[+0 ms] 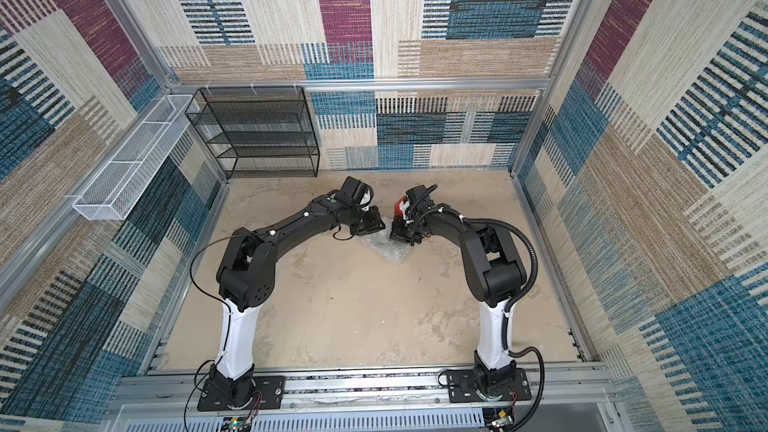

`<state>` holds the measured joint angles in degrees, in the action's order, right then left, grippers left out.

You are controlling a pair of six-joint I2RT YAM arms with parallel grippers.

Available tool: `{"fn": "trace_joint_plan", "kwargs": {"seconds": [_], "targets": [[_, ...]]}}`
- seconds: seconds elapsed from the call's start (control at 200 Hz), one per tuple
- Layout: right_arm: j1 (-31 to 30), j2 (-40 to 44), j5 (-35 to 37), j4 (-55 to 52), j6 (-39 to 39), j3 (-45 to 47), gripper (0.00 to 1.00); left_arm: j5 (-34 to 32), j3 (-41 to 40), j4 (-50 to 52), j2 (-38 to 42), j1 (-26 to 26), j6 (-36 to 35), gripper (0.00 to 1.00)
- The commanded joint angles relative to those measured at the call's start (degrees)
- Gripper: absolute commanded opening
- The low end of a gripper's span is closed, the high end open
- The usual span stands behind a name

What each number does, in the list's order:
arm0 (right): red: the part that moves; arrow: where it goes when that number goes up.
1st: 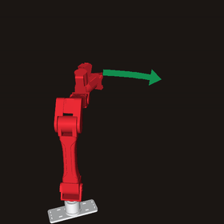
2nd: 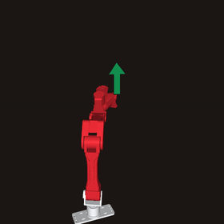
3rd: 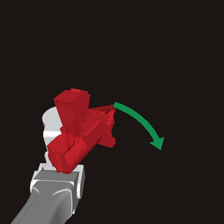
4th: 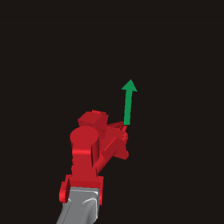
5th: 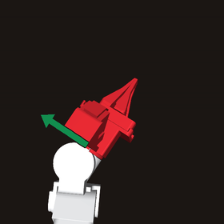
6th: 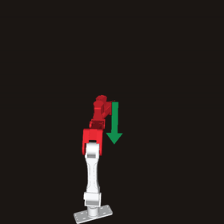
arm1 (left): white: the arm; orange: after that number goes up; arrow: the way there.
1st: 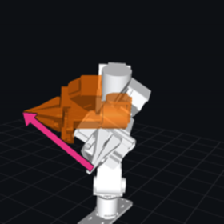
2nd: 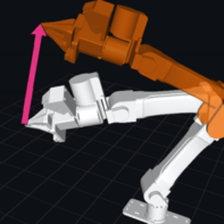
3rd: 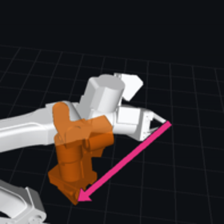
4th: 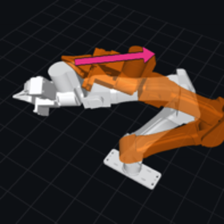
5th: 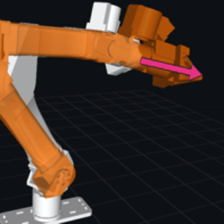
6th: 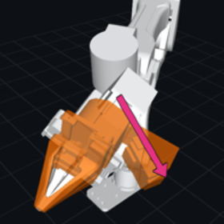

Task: Wrap bowls in bubble wrap
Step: Stick the tape on the bubble wrap.

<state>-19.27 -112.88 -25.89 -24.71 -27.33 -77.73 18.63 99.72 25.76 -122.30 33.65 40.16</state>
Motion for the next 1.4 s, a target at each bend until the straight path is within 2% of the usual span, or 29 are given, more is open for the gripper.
{"fn": "trace_joint_plan", "kwargs": {"seconds": [0.0,0.351,0.656,0.796,1.007,1.397], "targets": [[-0.1,1.0,0.5,0.9,0.6,-1.4,0.09,0.2,-0.1,-2.0,1.3,-0.1,-1.0,0.23],[-0.2,2.5,-0.2,0.3,0.4,-1.8,0.11,-0.4,-0.7,-1.6,1.7,-0.3,-1.0,0.22],[-0.6,1.9,0.4,0.2,0.6,-1.6,0.10,2.1,-2.0,-3.8,2.8,0.9,-0.5,0.19],[-0.6,1.5,0.7,0.2,0.6,-1.6,0.10,2.5,-2.2,-4.1,2.2,1.7,-0.2,0.12],[-0.6,1.1,1.1,0.1,0.7,-1.7,0.10,2.5,-4.2,-5.3,0.9,2.2,1.0,0.10],[-0.6,0.6,1.4,-0.1,1.0,-1.8,0.10,-1.0,-2.0,-3.6,-3.4,2.2,1.2,0.04]]}}
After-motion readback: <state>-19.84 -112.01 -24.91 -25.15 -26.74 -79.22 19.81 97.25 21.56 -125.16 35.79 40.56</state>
